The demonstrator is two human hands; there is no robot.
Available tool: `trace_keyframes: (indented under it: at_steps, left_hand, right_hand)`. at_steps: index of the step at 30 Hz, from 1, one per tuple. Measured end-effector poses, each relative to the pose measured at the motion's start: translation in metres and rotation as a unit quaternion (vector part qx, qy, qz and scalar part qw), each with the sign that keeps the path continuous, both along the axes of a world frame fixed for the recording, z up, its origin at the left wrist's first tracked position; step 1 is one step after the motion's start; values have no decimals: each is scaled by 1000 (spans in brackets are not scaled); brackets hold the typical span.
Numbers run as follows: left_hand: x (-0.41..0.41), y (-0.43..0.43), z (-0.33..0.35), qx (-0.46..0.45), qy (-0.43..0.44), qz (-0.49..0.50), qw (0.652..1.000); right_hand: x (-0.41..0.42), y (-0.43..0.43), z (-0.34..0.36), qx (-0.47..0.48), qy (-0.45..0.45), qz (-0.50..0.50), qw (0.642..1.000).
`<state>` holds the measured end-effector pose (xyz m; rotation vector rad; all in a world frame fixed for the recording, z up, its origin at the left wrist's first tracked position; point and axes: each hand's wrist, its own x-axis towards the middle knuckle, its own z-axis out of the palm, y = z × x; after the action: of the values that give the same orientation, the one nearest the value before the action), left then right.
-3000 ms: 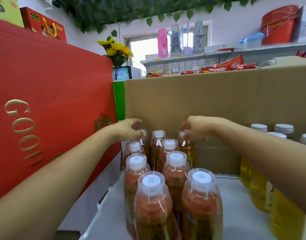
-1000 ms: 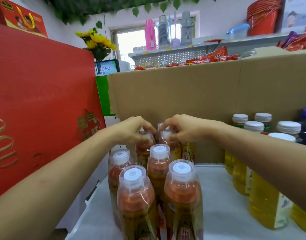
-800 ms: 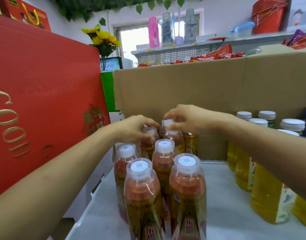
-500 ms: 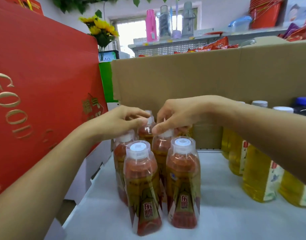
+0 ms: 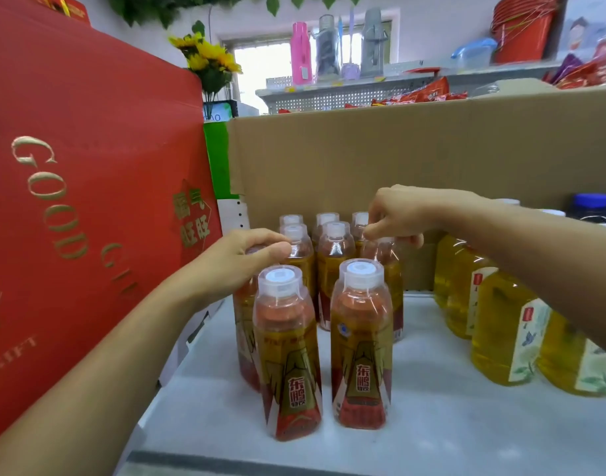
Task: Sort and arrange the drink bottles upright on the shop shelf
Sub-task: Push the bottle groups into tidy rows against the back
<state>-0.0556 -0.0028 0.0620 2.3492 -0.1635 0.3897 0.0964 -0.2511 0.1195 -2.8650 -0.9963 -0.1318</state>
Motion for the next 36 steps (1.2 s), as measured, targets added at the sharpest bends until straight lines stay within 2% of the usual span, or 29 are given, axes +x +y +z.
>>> trace_keyframes:
  at_steps: [5,7,8,10,12,13,15,17,21,26,28,32,36]
  left_hand:
    - [-5,-5,-2,-25,-11,19,999]
    - [-11,-4,-8,-66,-22,24,997]
    - [-17,-5,-13,-95,-19,30,995]
    - [-26,-7,-30,-183,-18,31,983]
    - [-40,-2,-53,-302,-5,28,953]
    - [-44,-1,-66,-315,8,24,949]
    - [-59,-10,-97,-227,43,-3,973]
    - [-66,-23,-117,-179,48,7,983]
    - [-48,-40,-121,-178,19,55,982]
    - [-25,-67,-123,-139,-8,126,982]
    - [-17,-67,-124,-148,8,126,981]
    - [-16,-33,-120,-258,18,48,965]
    - [0,-18,-110,-264,-3,73,962]
  right_hand:
    - [-2,-3,-8,45,-2,-4,999]
    - [-12,-11,-16,40,-44,-16,998]
    - [-21,-17,-21,74,-74,-19,994]
    - [-49,-29,-34,247,-67,16,967]
    - [-84,-40,-55,397,50,72,914]
    - [-102,-43,-69,418,120,85,896]
    - [-130,-40,-102,380,231,99,890]
    - [-142,-32,-135,331,263,83,902]
    - [-130,-22,-162,367,183,12,912]
    - [-104,-23,-167,420,147,-33,895]
    - [-98,-23,-168,422,138,-49,895]
    - [-98,-23,-174,441,133,-47,886]
    - [-100,-24,-180,465,145,-34,873]
